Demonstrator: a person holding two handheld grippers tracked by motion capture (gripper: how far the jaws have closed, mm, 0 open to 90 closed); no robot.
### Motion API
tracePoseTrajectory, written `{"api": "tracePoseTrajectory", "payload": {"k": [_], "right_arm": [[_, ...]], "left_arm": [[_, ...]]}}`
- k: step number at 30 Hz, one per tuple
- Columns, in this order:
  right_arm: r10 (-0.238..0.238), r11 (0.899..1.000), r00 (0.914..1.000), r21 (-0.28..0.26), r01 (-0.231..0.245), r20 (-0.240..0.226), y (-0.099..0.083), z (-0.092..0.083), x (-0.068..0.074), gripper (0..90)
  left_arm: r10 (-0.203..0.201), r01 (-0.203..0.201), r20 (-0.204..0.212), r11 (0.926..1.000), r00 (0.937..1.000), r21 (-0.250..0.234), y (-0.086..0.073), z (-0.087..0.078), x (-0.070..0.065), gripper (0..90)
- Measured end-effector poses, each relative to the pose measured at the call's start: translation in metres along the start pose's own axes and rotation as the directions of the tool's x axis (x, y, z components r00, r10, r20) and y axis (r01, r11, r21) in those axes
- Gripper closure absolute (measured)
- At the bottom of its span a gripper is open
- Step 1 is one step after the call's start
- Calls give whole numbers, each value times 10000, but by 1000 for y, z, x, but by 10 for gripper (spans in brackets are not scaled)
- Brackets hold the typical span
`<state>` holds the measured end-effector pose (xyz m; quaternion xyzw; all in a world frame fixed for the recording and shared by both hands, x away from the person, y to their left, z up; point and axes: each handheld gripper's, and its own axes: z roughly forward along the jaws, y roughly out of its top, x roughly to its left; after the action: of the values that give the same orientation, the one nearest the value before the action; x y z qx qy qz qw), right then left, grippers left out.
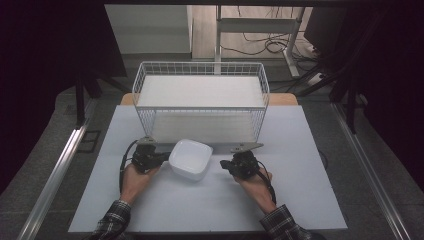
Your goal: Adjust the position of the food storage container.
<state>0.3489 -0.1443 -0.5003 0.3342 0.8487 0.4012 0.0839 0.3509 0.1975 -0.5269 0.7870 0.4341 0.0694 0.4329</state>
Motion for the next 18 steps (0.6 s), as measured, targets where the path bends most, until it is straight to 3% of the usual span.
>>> {"api": "tracePoseTrajectory", "payload": {"k": [7, 18], "right_arm": [[288, 9996, 9996, 14, -288, 17, 1, 7, -5, 891], [570, 9984, 9979, 38, -572, 293, 0, 4, -15, 892]], "left_arm": [[110, -118, 522, 9998, 9986, 154, 1, 7, -16, 900], [309, -336, 766, 9988, 9966, 346, 1, 14, -40, 900]]}}
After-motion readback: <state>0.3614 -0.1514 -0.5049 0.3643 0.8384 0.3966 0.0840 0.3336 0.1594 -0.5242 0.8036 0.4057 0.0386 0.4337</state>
